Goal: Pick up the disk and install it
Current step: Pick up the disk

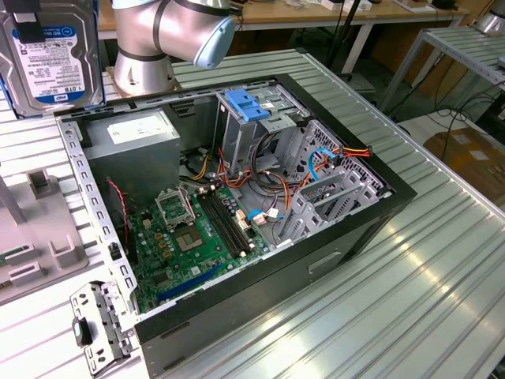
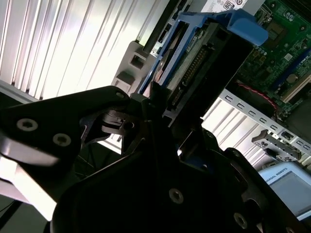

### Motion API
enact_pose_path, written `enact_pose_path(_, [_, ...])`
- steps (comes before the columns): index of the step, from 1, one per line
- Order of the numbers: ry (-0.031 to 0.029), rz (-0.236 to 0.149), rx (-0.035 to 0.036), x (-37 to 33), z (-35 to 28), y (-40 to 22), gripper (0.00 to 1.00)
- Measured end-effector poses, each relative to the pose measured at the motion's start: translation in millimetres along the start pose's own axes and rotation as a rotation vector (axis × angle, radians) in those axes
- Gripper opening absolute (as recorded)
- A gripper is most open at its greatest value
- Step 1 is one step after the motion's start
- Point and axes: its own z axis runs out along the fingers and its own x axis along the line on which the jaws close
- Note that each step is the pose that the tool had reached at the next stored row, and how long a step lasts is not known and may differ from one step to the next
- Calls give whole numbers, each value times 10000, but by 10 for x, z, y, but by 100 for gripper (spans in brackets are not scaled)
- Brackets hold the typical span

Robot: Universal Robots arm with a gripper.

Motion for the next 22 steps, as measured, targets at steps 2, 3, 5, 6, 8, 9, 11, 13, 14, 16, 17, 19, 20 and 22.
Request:
enact_pose_path(2, [0,0,0,14,-1,0,36])
enact_pose_path(3, [0,0,1,20,-1,0,36])
enact_pose_path(5, [0,0,0,36,-3,0,36])
enact_pose_path(6, [0,0,0,40,-3,-1,36])
enact_pose_path(8, [0,0,0,69,-5,-1,36])
enact_pose_path(9, [0,0,0,81,-6,-2,36])
enact_pose_path(11, [0,0,0,97,-7,-2,36])
enact_pose_path(13, [0,0,0,127,-10,-2,36])
enact_pose_path(14, [0,0,0,135,-10,-2,36])
enact_pose_path(16, [0,0,0,151,-12,-2,36])
enact_pose_path(17, [-1,0,1,158,-12,-3,36])
enact_pose_path(19, [0,0,0,174,-13,-3,36])
enact_pose_path(20, [0,0,0,187,-14,-3,36])
enact_pose_path(22, [0,0,0,214,-17,-4,36])
